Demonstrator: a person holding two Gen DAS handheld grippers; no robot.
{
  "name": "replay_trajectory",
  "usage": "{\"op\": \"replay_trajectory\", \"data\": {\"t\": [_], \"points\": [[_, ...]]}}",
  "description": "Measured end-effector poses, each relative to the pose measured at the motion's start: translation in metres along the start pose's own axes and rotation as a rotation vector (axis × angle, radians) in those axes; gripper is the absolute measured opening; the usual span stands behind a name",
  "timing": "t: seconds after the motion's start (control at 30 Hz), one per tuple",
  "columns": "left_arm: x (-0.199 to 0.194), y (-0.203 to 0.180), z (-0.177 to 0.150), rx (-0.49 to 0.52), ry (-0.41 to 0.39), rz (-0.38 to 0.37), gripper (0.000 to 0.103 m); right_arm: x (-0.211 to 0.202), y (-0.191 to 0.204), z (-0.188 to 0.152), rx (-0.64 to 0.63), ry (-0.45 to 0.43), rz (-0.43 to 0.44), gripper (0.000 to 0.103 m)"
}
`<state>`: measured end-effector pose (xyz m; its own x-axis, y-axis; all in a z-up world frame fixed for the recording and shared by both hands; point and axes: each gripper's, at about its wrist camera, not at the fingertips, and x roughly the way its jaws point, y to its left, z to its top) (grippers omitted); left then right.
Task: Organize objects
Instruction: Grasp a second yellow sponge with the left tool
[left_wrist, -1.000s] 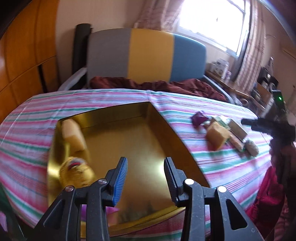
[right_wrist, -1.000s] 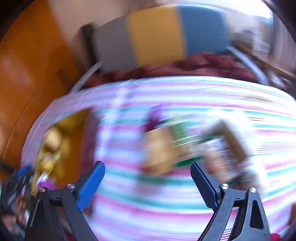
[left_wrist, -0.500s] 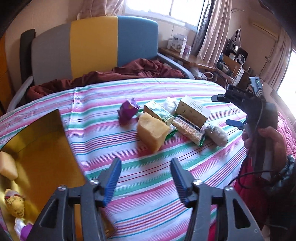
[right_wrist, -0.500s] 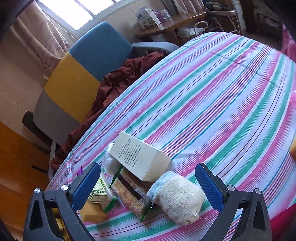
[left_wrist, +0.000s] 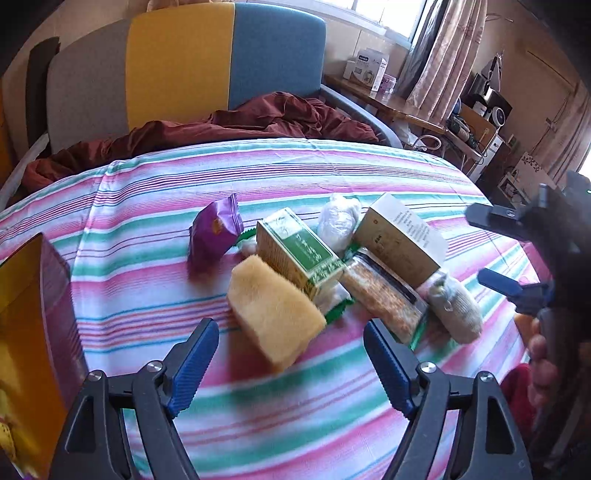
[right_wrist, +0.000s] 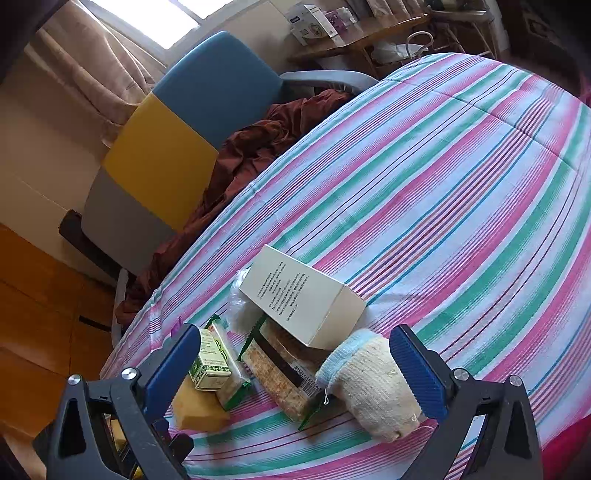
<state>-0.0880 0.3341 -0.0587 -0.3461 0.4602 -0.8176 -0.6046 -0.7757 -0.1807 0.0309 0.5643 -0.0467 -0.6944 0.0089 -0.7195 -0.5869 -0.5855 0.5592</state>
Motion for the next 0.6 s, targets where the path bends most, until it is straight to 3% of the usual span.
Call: {"op": "replay_trajectory", "data": {"t": [0.07, 0.13, 0.2, 0.37, 0.6], "points": [[0.013, 0.003, 0.004, -0.004, 0.01, 0.011, 0.075, 0.0, 0.0, 0.0, -0.001, 0.0, 0.004, 0.103], [0.022, 0.011, 0.003, -0.034, 0.016, -0.006, 0.048, 0.0, 0.001, 0.0, -0.009, -0.005, 0.002, 0.103], [0.022, 0.018, -0.001, -0.067, 0.007, -0.037, 0.048, -0.001, 0.002, 0.0, -0.019, -0.011, -0.004, 0.103], [-0.003, 0.015, -0.026, -0.044, -0.034, -0.094, 0.04, -0.003, 0.006, 0.0, -0.053, -0.03, -0.019, 0.103], [-0.037, -0.017, -0.088, 0.104, -0.026, -0.183, 0.04, -0.004, 0.007, -0.001, -0.07, -0.036, -0.046, 0.103]]}}
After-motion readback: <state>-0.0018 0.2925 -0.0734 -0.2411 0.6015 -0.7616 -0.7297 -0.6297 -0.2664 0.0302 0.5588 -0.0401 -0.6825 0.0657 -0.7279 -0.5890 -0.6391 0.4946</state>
